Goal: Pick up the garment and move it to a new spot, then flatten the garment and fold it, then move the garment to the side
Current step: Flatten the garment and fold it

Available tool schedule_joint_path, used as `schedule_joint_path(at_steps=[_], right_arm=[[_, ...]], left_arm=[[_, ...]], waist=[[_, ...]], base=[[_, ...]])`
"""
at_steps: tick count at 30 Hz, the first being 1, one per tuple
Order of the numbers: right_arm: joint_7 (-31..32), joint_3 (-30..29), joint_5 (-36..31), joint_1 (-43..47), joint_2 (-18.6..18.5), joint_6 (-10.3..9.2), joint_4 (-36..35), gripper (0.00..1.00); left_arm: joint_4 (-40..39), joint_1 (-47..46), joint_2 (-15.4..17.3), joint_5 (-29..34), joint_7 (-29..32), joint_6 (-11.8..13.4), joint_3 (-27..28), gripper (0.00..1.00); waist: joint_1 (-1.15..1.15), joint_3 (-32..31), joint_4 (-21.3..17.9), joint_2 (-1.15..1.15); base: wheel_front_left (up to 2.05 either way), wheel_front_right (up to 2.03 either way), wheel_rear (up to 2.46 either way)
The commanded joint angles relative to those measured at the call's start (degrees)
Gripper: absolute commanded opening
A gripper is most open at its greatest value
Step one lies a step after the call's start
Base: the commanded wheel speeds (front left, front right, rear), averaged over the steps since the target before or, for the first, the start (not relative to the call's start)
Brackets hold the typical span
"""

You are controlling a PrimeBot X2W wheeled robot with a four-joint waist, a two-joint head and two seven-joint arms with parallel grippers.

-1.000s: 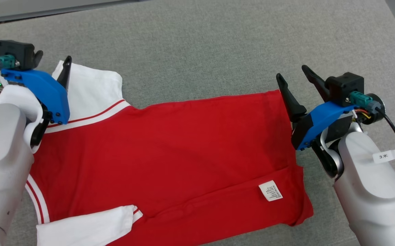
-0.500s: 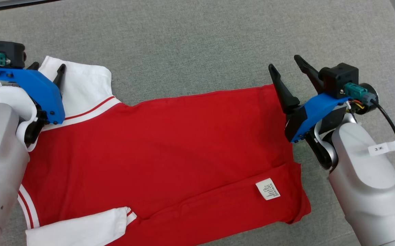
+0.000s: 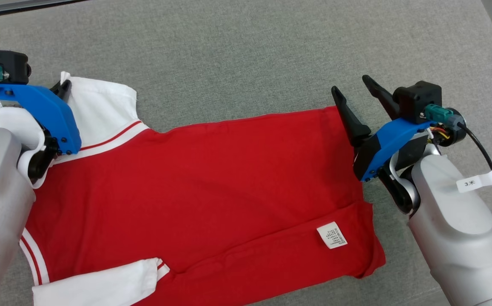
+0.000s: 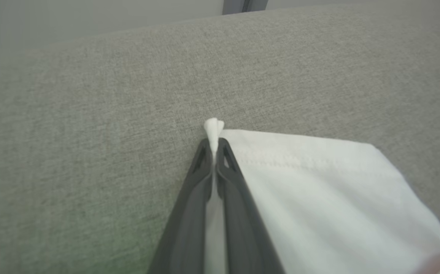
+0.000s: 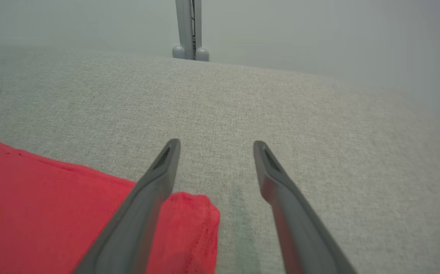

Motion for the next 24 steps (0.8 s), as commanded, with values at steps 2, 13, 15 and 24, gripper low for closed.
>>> schedule_joint_path(at_steps=[2, 13, 15, 24], right_arm=[[1.21, 0.76, 2.16, 0.68, -0.38, 0.01, 0.35, 1.0], [6.98, 4.36, 6.2, 1.97, -3.05, 0.01, 2.0, 1.0], [8.32, 4.22, 6.3, 1.69, -2.84, 0.01, 3.0, 1.0], [9.94, 4.36, 7.33, 1.38, -2.25, 0.01, 6.96, 0.0]], left_arm=[[-0.61, 0.94, 0.49, -0.48, -1.37, -0.02, -0.91, 0.0], [-3.68, 0.04, 0.49, -1.82, -6.29, -0.02, -5.84, 0.0], [-4.03, -0.27, 0.37, -2.01, -7.04, -0.02, -6.66, 0.0], [-4.74, -1.43, -0.27, -3.54, -10.04, -0.02, -9.97, 0.0]], waist=[[0.0, -0.53, 0.27, 0.0], [0.0, -2.18, 2.52, 0.0], [0.0, -2.15, 2.9, 0.0], [0.0, -2.61, 4.36, 0.0]], base=[[0.0, 0.0, 0.0], [0.0, 0.0, 0.0], [0.0, 0.0, 0.0], [0.0, 0.0, 0.0]])
